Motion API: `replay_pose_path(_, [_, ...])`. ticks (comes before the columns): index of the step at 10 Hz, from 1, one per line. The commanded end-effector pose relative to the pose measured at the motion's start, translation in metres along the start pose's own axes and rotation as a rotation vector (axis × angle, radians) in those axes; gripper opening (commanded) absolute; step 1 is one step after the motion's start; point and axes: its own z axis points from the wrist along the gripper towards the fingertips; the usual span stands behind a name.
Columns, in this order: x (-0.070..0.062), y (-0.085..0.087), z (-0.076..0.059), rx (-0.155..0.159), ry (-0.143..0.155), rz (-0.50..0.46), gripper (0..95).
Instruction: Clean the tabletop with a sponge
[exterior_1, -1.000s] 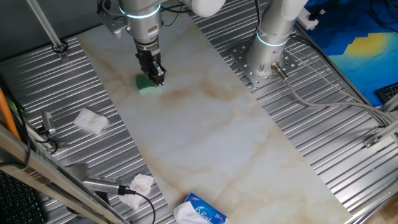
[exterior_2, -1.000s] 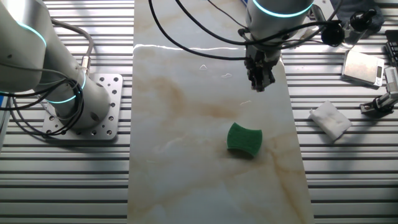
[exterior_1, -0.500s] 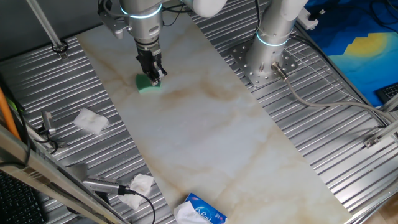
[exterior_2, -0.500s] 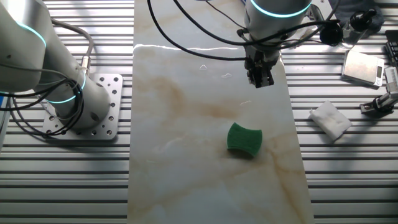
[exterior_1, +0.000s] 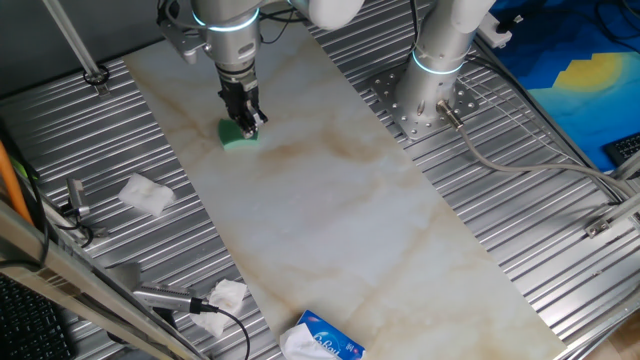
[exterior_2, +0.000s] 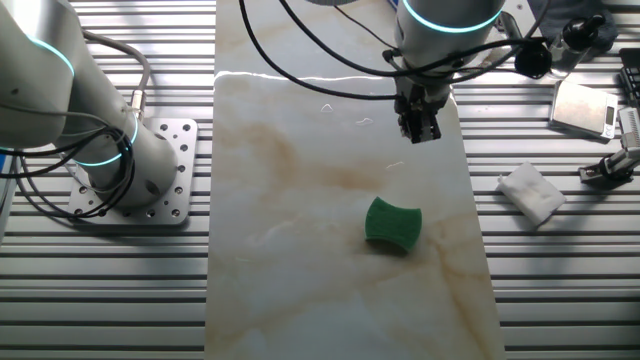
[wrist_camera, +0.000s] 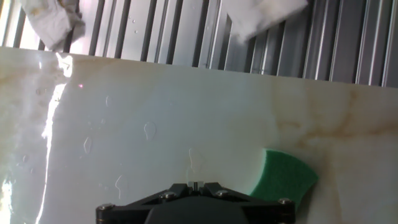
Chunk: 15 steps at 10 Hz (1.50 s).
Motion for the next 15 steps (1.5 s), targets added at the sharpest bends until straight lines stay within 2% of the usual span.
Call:
replay_pose_path(1, [-0.001,0.000,0.000,-0.001,0.001,-0.001,0.0])
replay_pose_path(3, [0.000,0.000,0.000,-0.002,0.008,0.000,0.0])
replay_pose_path(4, [0.000,0.000,0.001,-0.001,0.027,0.018,0.0])
replay_pose_path(5, [0.002,-0.006,0.006,0.002,0.067,0.062,0.0])
replay_pose_path(6, [0.005,-0.013,0.011,0.008,0.075,0.069,0.0])
replay_pose_path(7, [0.016,-0.039,0.032,0.004,0.077,0.060,0.0])
replay_pose_path(8, [0.022,-0.052,0.043,0.004,0.079,0.059,0.0])
replay_pose_path(10, [0.029,-0.077,0.056,0.001,0.082,0.050,0.0])
replay_pose_path(13, [0.032,-0.100,0.070,0.002,0.091,0.039,0.0])
replay_pose_path(15, [0.031,-0.106,0.077,-0.005,0.131,0.069,0.0])
